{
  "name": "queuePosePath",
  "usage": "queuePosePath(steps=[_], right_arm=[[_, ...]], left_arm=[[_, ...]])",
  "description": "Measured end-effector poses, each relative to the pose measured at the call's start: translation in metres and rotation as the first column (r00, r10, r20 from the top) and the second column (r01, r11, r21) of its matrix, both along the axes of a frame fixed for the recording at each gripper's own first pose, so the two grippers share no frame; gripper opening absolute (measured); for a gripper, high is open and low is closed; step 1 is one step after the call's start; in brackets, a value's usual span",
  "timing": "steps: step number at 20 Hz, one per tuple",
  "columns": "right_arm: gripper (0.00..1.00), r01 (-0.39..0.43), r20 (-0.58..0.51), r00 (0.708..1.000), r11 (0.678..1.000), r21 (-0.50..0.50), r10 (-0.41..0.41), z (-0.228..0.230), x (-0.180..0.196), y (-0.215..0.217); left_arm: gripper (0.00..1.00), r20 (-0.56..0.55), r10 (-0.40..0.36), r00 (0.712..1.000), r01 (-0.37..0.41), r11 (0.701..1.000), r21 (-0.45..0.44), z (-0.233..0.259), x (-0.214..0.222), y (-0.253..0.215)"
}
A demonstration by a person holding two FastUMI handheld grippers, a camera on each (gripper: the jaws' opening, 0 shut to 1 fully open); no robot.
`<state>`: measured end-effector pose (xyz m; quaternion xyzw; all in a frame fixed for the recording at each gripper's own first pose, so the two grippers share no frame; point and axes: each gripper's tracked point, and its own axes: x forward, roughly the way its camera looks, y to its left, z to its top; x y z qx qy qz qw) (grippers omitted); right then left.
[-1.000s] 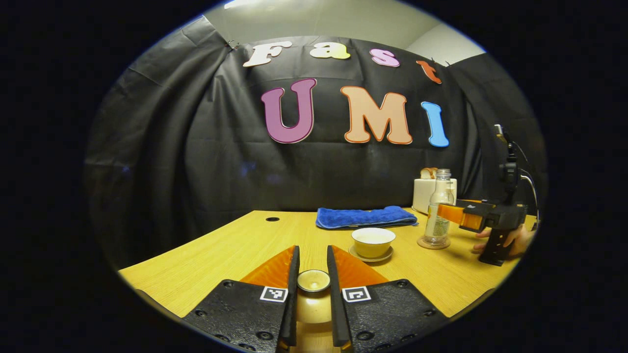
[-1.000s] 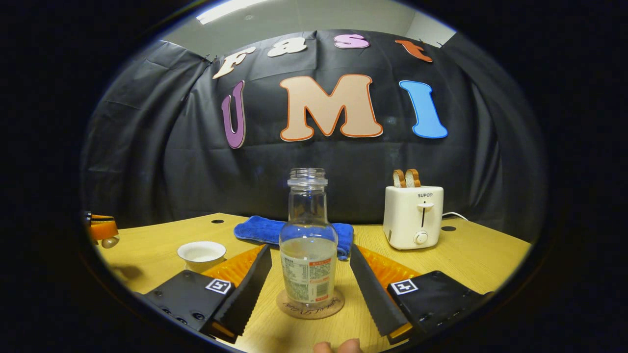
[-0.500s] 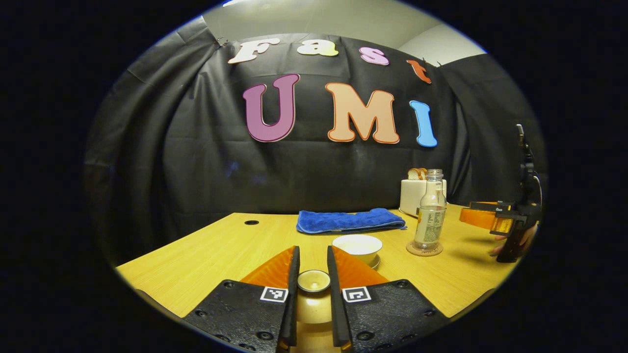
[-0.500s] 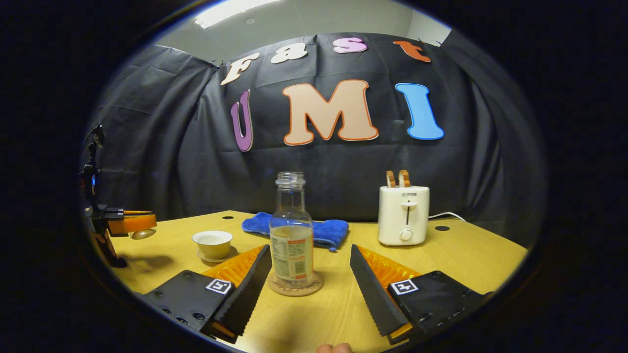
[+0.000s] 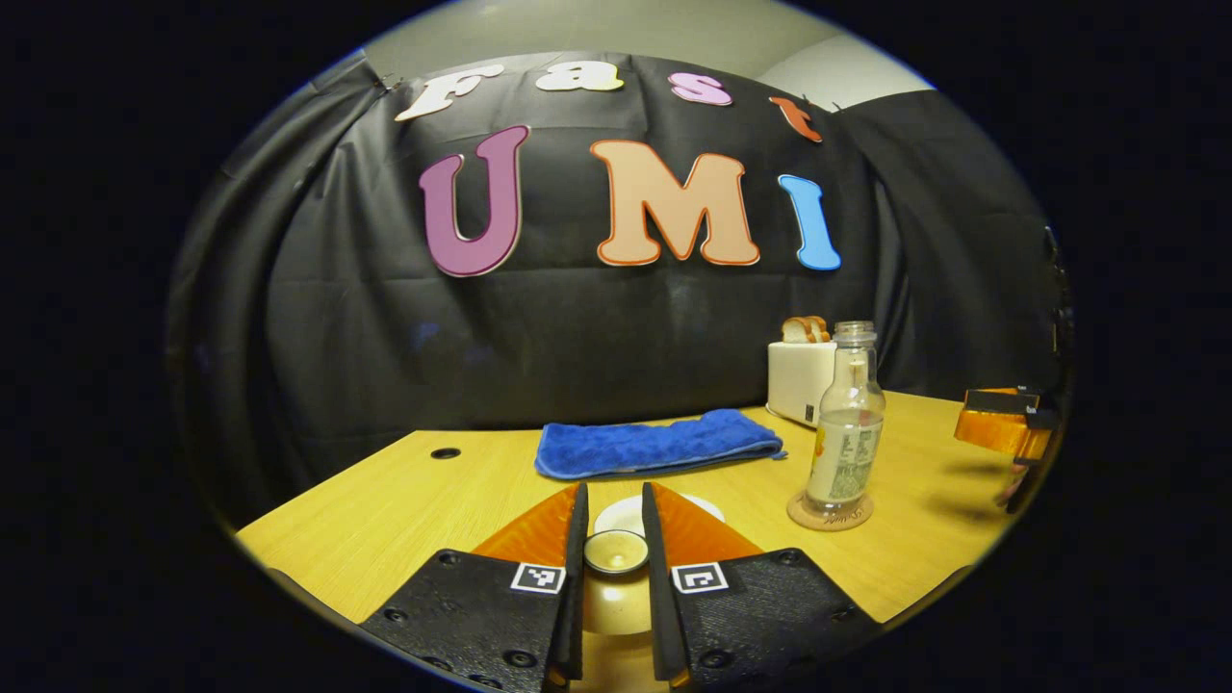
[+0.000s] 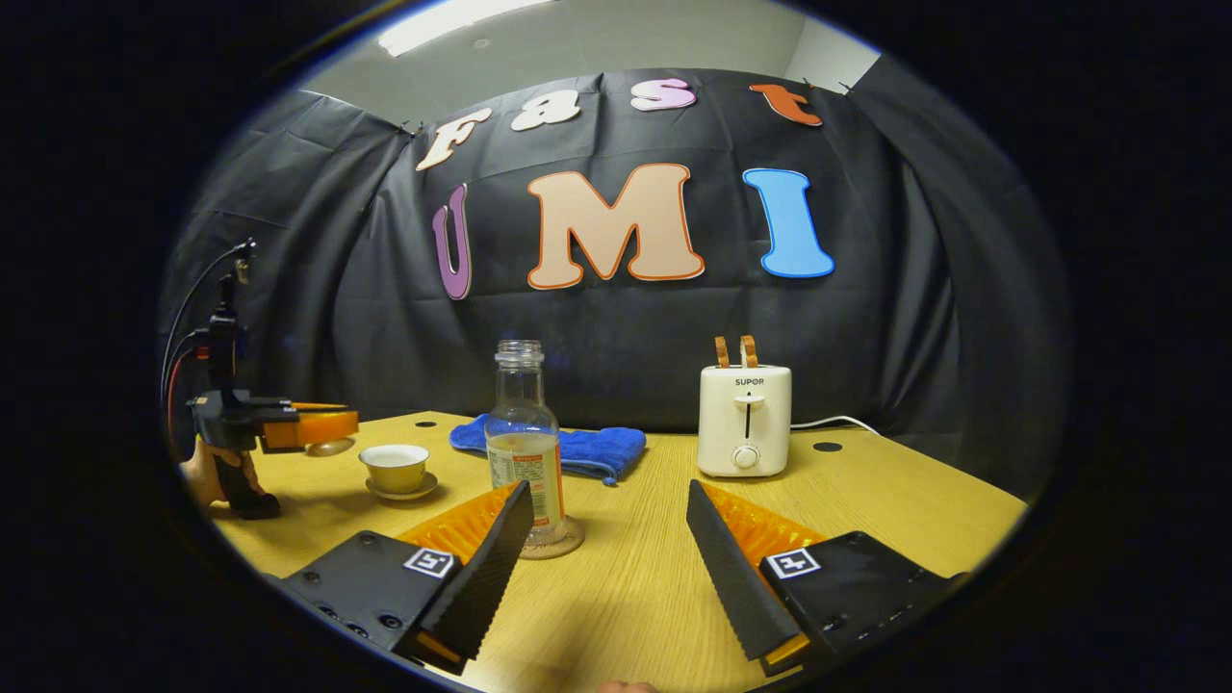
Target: Open the teacup lid with one hand, grasp the water bottle and pour water into the teacup with the other hand; after pouring, place the water bottle on the coaster and then close the teacup lid.
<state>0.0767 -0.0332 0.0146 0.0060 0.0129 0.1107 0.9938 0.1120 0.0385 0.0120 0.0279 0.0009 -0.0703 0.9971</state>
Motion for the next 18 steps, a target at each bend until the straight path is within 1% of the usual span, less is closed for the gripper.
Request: queuePosePath(steps=[3,4,5,6,7,13,14,17,18], right_arm=[[1.0,-0.006,0.0,1.0,1.0,0.001,0.006,0.001,-0.001,0.001],[0.97,-0.008,0.0,1.0,1.0,0.001,0.008,0.001,-0.001,0.001],[0.97,-0.008,-0.001,1.0,1.0,0.001,0.008,0.001,-0.001,0.001],[0.97,-0.008,0.0,1.0,1.0,0.001,0.008,0.0,-0.001,0.002],[0.97,-0.008,-0.001,1.0,1.0,0.001,0.008,0.0,-0.001,0.001],[0.97,-0.023,-0.001,1.0,1.0,0.002,0.023,0.001,-0.002,0.004],[1.0,-0.026,-0.001,1.0,1.0,0.002,0.026,0.0,-0.003,0.004],[1.0,-0.038,-0.002,0.999,0.999,0.002,0.038,0.001,-0.005,0.007],[0.97,-0.042,-0.002,0.999,0.999,0.003,0.042,0.001,-0.006,0.007]], left_arm=[[0.27,-0.008,-0.031,0.999,0.031,0.999,0.015,0.002,0.019,-0.017],[0.25,-0.006,-0.037,0.999,0.037,0.999,0.016,0.003,0.025,-0.021],[0.25,-0.004,-0.039,0.999,0.039,0.999,0.014,0.005,0.031,-0.024],[0.27,-0.005,-0.044,0.999,0.044,0.999,0.012,0.004,0.035,-0.027],[0.25,-0.009,-0.043,0.999,0.043,0.999,0.014,0.002,0.039,-0.029],[0.25,-0.065,-0.033,0.997,0.035,0.999,0.033,-0.021,0.056,-0.031],[0.25,-0.08,-0.026,0.996,0.029,0.999,0.04,-0.026,0.057,-0.029],[0.25,-0.091,-0.011,0.996,0.015,0.999,0.043,-0.031,0.059,-0.025],[0.25,-0.088,-0.01,0.996,0.014,0.999,0.044,-0.03,0.06,-0.025]])
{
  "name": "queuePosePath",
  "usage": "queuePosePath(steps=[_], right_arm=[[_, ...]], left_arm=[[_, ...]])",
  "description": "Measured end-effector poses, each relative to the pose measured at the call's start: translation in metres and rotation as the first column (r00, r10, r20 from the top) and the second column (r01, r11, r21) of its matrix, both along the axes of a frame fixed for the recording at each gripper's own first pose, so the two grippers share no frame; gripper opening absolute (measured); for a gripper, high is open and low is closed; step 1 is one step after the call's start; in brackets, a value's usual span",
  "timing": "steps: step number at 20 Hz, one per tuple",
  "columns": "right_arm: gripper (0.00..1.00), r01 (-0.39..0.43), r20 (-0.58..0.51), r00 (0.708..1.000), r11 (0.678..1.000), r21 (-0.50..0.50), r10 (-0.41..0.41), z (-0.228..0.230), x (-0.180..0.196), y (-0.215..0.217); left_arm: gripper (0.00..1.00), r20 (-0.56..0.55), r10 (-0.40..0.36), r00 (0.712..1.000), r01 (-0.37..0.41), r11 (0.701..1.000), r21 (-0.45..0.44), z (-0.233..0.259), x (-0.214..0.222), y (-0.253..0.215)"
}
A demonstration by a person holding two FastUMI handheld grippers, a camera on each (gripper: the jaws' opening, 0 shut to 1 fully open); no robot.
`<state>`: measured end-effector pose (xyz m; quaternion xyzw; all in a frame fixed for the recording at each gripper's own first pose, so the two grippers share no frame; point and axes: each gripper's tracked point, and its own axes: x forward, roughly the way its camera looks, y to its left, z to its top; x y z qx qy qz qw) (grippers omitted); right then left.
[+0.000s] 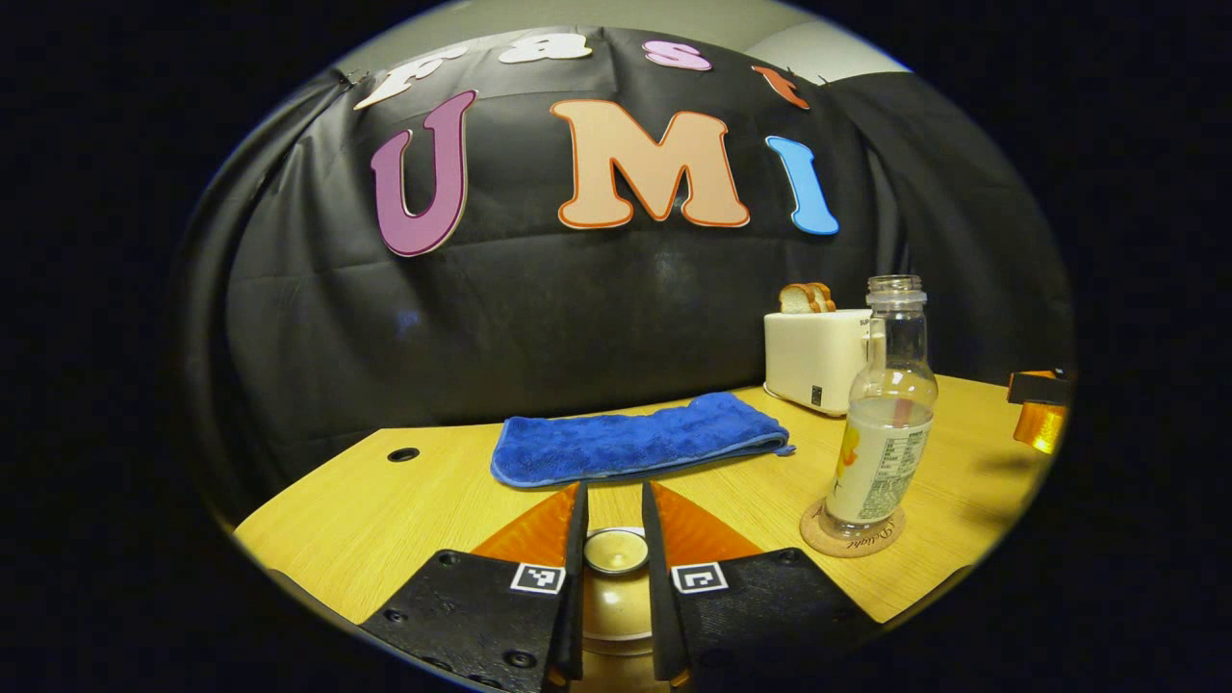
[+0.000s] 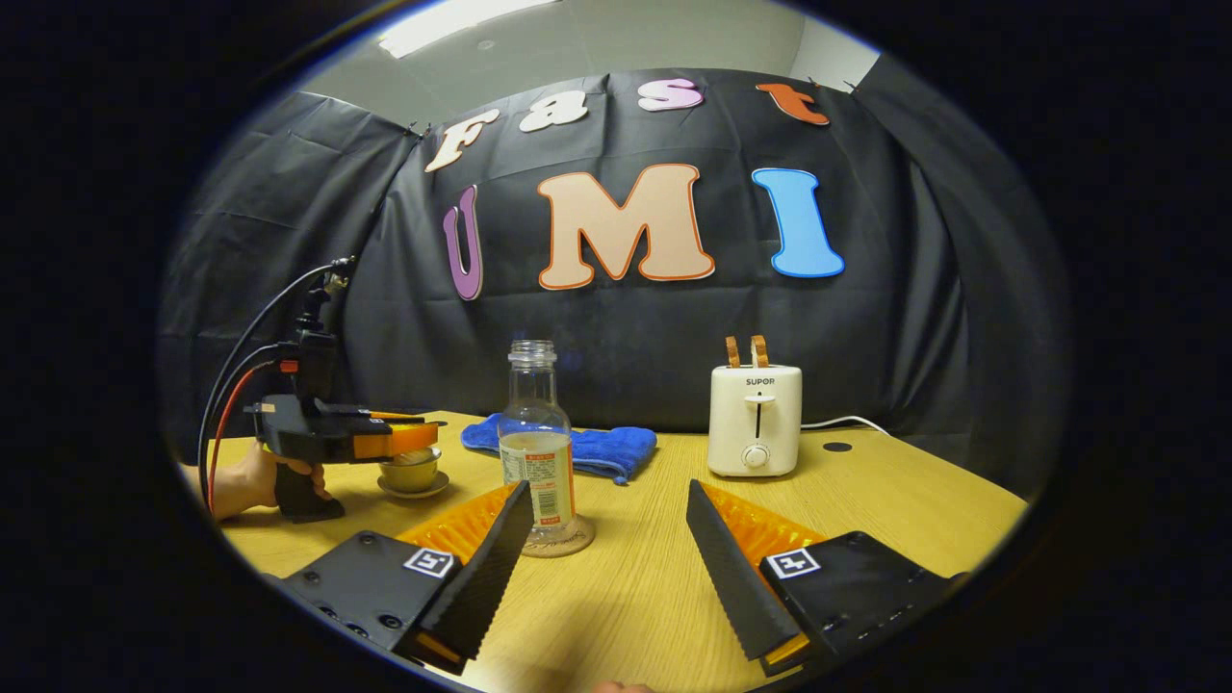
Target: Open the teacup lid with one hand, grasp the water bottle and pour water into the teacup with the other hand; after pouring, place the water bottle on the coaster and then close the teacup lid.
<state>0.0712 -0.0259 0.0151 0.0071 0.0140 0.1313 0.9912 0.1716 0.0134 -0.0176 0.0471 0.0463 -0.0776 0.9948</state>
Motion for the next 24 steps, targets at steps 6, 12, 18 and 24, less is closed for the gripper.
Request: queuePosePath(steps=[6,12,18,24], right_arm=[[0.97,0.0,0.0,1.0,1.0,0.0,0.0,-0.0003,0.0002,-0.0002],[0.97,0.001,0.0,1.0,1.0,0.0,-0.001,0.0003,-0.0003,-0.0006],[0.97,0.0,0.0,1.0,1.0,0.0,0.0,0.0003,-0.0027,-0.0008],[1.0,0.004,0.0,1.0,1.0,0.0,-0.004,-0.0001,-0.0033,-0.0023]], left_arm=[[0.25,-0.011,-0.001,1.0,0.001,1.0,0.02,-0.0028,0.0028,-0.0014],[0.25,-0.03,0.006,1.0,-0.005,0.999,0.036,-0.0062,0.0027,-0.0008],[0.27,-0.019,0.019,1.0,-0.019,1.0,0.025,-0.0038,0.0013,0.0032],[0.85,-0.017,0.011,1.0,-0.011,1.0,0.018,-0.0074,0.0037,0.0025]])
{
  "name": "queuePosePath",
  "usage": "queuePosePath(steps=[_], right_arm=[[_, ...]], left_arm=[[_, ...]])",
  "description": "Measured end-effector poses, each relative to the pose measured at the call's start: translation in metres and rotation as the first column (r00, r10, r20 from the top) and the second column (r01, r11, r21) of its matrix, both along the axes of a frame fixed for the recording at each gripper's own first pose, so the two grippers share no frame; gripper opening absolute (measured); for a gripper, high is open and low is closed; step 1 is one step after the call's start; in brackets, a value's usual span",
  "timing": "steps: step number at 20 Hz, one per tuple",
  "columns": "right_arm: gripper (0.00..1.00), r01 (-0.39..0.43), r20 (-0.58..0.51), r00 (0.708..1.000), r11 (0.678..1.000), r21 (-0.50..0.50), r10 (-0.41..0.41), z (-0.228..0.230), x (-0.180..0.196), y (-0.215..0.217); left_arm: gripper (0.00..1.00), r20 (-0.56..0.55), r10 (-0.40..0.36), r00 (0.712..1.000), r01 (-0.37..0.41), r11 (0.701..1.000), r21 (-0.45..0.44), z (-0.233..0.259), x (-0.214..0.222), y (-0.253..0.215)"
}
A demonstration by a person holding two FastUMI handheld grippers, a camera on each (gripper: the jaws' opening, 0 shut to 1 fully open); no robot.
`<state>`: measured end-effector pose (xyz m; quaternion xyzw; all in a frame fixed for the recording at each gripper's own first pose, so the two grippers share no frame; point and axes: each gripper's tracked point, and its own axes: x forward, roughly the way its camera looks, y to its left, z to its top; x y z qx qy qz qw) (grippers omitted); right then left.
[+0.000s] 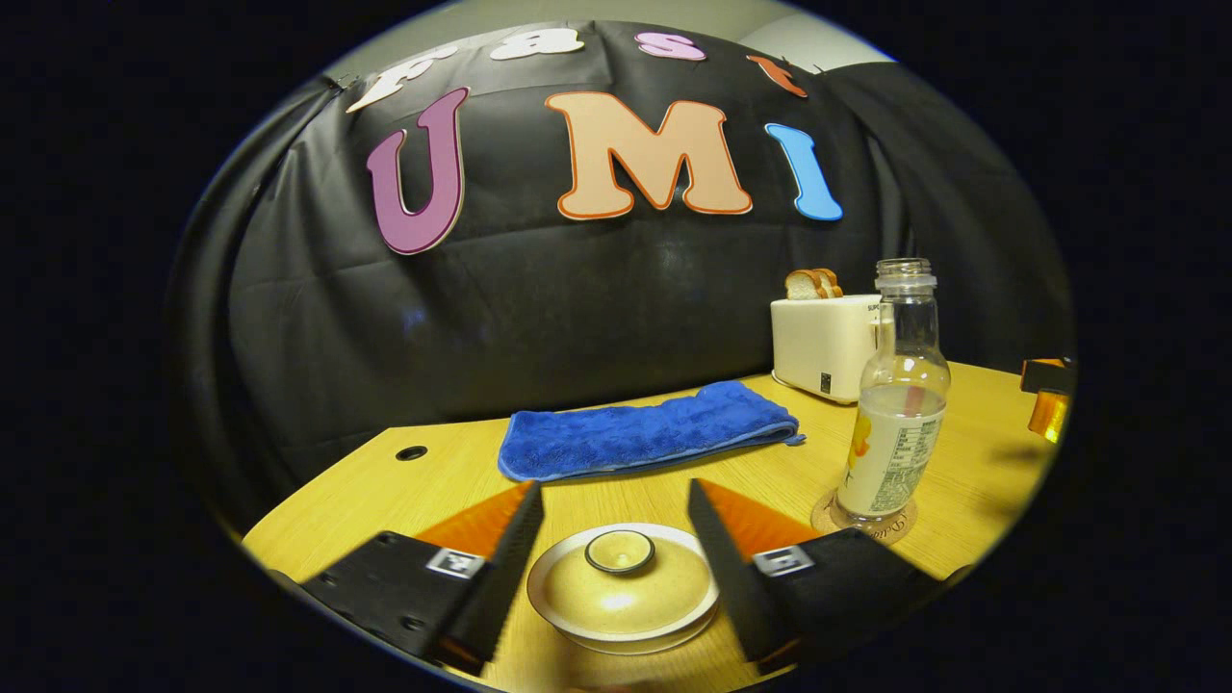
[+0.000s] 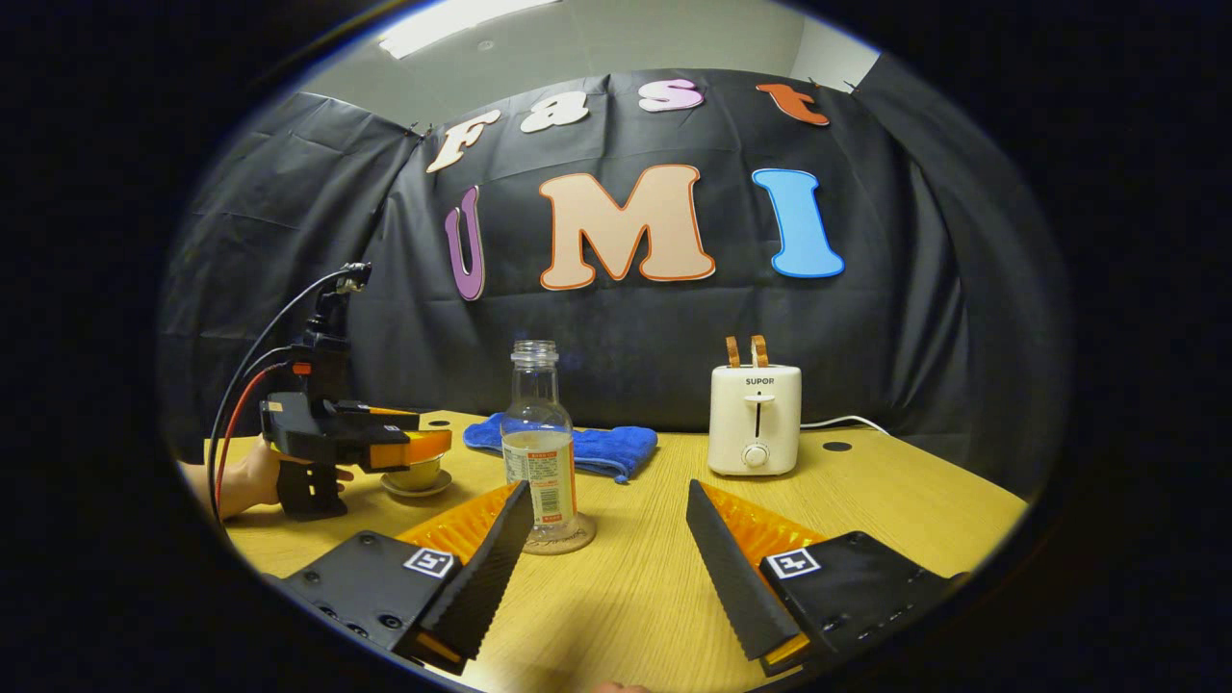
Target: Open the teacup lid with one hand, grasp the water bottle and pour water into the teacup with the other hand; after pouring, place the water bottle on the coaster and then close the teacup lid.
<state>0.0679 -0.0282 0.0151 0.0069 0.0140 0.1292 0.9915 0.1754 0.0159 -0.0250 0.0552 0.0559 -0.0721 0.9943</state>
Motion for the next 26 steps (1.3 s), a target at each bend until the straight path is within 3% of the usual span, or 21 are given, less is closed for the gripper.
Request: queuePosePath(steps=[1,2,7,9,11,13,15,17,26], right_arm=[[1.0,0.001,0.0,1.0,1.0,0.0,-0.001,0.001,0.001,0.0],[1.0,0.001,0.0,1.0,1.0,0.0,-0.001,0.0,0.0,0.0],[0.97,0.011,0.0,1.0,1.0,-0.001,-0.011,0.001,0.001,-0.003],[1.0,0.018,0.001,1.0,1.0,-0.001,-0.018,0.001,0.001,-0.004],[1.0,0.02,0.001,1.0,1.0,-0.001,-0.02,0.001,0.001,-0.004],[1.0,0.028,0.001,1.0,1.0,-0.002,-0.028,0.001,0.001,-0.005],[0.97,0.036,0.002,0.999,0.999,-0.003,-0.036,0.001,0.001,-0.006],[1.0,0.055,0.002,0.998,0.998,-0.003,-0.055,0.001,0.002,-0.01],[1.0,0.091,0.005,0.996,0.996,-0.004,-0.091,0.002,-0.021,0.001]], left_arm=[[1.0,0.017,-0.006,1.0,0.007,1.0,-0.016,0.007,-0.003,-0.001],[0.96,0.035,-0.008,0.999,0.009,0.999,-0.033,0.01,-0.004,0.0],[0.96,0.064,0.014,0.998,-0.009,0.997,-0.075,0.015,-0.011,0.009],[0.96,0.107,0.036,0.994,-0.022,0.991,-0.131,0.022,-0.016,0.015],[0.92,0.094,0.04,0.995,-0.028,0.991,-0.128,0.019,-0.023,0.016],[0.96,0.102,0.064,0.993,-0.051,0.991,-0.127,0.021,-0.032,0.023],[0.99,0.103,0.112,0.988,-0.099,0.987,-0.126,0.021,-0.047,0.032],[0.96,0.102,0.163,0.981,-0.15,0.981,-0.125,0.021,-0.063,0.039],[0.98,0.111,0.176,0.978,-0.162,0.979,-0.127,0.023,-0.136,0.023]])
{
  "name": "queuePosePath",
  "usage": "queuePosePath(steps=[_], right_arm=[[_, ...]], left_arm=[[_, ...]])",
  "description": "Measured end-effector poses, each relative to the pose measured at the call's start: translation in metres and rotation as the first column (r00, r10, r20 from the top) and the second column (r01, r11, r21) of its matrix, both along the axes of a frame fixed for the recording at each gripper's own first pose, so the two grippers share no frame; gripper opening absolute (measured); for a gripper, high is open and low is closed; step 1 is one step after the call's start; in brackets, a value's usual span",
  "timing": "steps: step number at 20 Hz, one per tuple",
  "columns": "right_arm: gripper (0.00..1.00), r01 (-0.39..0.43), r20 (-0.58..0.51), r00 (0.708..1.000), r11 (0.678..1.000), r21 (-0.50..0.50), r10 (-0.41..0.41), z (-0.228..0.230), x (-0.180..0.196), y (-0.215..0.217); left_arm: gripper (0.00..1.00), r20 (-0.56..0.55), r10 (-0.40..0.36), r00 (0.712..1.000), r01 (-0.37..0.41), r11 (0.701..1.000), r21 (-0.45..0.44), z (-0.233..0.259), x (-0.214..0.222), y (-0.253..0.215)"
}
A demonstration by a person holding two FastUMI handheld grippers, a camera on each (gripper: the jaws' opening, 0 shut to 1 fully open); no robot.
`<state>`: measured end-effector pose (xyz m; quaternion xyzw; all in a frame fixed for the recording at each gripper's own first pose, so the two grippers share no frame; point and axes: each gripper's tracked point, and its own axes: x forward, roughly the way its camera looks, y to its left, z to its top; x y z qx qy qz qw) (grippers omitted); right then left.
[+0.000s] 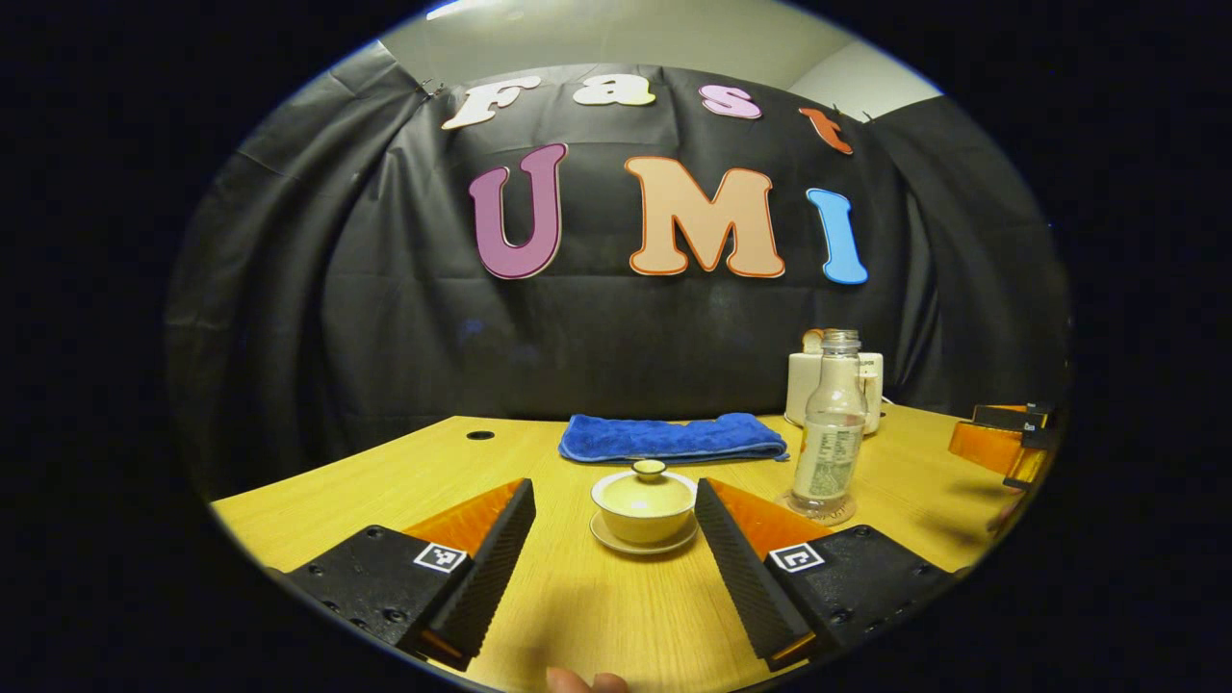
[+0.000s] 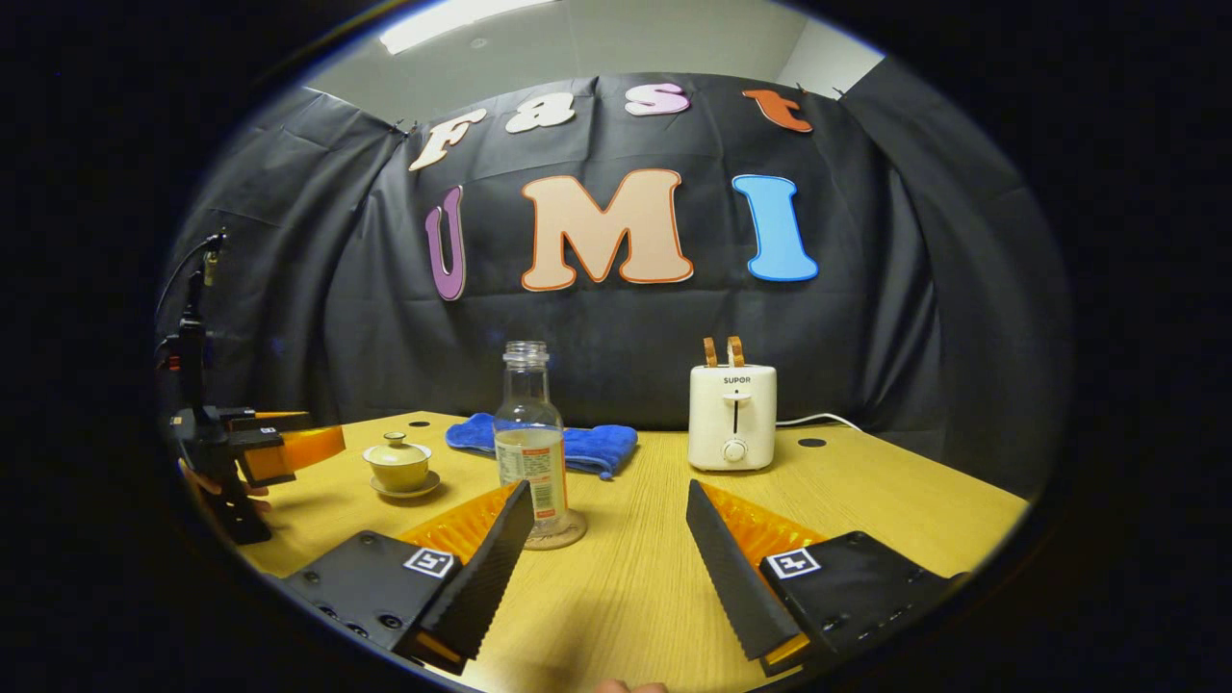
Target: Open the teacup lid with one hand, grasp the water bottle and pour water into the teacup with the other hand; after pouring, place the water bottle on the coaster and then close the teacup lid.
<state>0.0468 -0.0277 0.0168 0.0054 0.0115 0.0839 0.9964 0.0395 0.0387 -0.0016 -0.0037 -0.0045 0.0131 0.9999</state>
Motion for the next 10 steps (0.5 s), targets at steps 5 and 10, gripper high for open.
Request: queuePosePath(steps=[5,10], right_arm=[[0.97,0.039,0.0,0.999,0.999,-0.002,-0.039,0.0,-0.011,0.004],[1.0,0.059,-0.001,0.998,0.998,-0.003,-0.059,0.0,-0.03,0.017]], left_arm=[[0.98,-0.002,-0.007,1.0,0.007,1.0,0.002,0.001,-0.023,-0.015],[0.98,-0.004,0.021,1.0,-0.021,1.0,0.002,0.0,-0.041,-0.025]])
